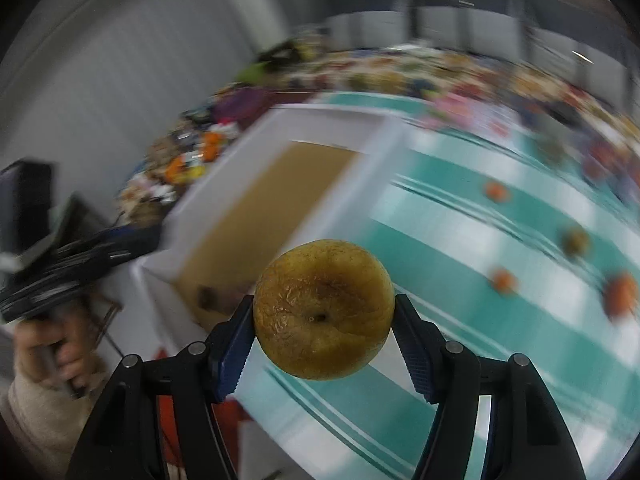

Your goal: Organize fruits

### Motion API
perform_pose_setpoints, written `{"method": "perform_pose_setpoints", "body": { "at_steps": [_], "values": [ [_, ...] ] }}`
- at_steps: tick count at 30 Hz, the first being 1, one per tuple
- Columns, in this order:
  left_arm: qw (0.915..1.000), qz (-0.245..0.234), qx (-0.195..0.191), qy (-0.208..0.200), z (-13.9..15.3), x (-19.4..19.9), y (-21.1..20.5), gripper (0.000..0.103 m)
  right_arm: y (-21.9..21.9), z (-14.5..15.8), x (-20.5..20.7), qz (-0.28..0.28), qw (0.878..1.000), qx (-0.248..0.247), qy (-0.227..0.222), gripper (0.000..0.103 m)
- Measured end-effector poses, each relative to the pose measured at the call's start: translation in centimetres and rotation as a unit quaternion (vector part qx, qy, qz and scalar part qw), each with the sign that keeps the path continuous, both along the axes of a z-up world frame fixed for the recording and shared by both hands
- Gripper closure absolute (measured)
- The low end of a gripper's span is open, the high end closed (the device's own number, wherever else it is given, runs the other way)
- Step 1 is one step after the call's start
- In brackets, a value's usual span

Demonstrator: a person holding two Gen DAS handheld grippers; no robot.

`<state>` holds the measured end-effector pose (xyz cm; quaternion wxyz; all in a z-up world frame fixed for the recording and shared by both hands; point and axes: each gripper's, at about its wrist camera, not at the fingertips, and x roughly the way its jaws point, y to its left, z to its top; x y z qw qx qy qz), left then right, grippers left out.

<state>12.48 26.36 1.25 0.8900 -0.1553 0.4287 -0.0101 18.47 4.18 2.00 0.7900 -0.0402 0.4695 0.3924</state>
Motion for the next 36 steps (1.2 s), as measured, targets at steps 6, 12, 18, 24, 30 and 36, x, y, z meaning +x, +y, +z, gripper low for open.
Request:
{"method": "perform_pose_setpoints", "body": {
  "at_steps": [6, 12, 18, 24, 30, 36],
  "values": [
    [0.9887, 0.075, 0.006, 0.13, -9.8, 4.4, 7.1, 0.061, 12.6, -4.2, 1.8, 0.07, 0.995, -0.068, -0.006, 0.036],
    [0.9727, 0.113, -0.013, 0.202, -14.8, 5.4, 9.1, 0.06, 17.9, -10.2, 3.2, 0.102, 0.982, -0.161, -0.003, 0.036],
    [0.97, 0.138, -0.025, 0.199, -14.5, 4.8, 9.8, 0.031, 18.7, -11.6, 3.7, 0.095, 0.98, -0.173, -0.014, 0.033],
    [0.983, 0.151, -0.015, 0.103, -9.3, 2.1, 8.8, 0.028, 13.7, -6.4, 3.3, 0.038, 0.993, -0.098, -0.062, 0.016],
    [0.9945, 0.105, 0.002, 0.005, -4.5, -0.6, 2.0, 0.019, 2.7, -4.7, 0.6, -0.044, 0.992, -0.054, -0.105, 0.008],
    [0.9989, -0.021, 0.001, -0.042, -3.0, -1.8, -10.0, 0.016, -10.3, -9.7, -2.4, -0.141, 0.976, -0.1, -0.128, 0.008]
  ]
}}
